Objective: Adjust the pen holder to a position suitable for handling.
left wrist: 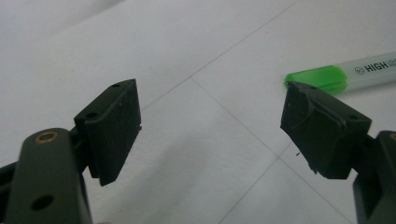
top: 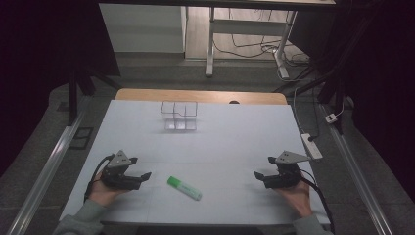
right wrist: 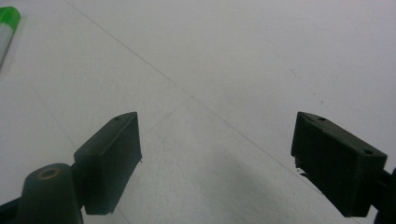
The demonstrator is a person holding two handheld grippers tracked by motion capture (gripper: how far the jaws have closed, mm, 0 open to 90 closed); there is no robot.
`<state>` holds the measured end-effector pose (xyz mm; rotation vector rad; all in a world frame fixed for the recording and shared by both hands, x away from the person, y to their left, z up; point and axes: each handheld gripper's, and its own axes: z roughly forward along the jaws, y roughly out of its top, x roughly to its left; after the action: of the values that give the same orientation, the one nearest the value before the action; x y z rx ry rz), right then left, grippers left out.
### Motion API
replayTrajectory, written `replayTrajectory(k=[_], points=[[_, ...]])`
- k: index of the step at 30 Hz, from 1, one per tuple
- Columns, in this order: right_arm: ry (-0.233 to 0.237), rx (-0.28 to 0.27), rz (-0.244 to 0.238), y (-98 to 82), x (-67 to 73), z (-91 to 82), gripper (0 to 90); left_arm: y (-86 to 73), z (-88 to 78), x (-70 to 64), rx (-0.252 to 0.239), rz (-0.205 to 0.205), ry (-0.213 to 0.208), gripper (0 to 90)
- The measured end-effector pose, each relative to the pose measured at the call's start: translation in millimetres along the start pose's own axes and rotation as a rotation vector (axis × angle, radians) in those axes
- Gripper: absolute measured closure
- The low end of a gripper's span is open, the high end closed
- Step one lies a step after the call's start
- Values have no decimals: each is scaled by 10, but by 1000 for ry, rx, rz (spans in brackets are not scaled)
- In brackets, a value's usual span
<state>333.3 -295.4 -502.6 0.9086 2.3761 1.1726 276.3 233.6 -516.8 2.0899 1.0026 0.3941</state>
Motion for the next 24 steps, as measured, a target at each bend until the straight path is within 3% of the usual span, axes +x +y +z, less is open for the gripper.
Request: replayTrajectory(k=[24], points=[[-6, 7, 3, -1, 2, 33, 158, 306, 103, 175, 15, -9, 14, 212]])
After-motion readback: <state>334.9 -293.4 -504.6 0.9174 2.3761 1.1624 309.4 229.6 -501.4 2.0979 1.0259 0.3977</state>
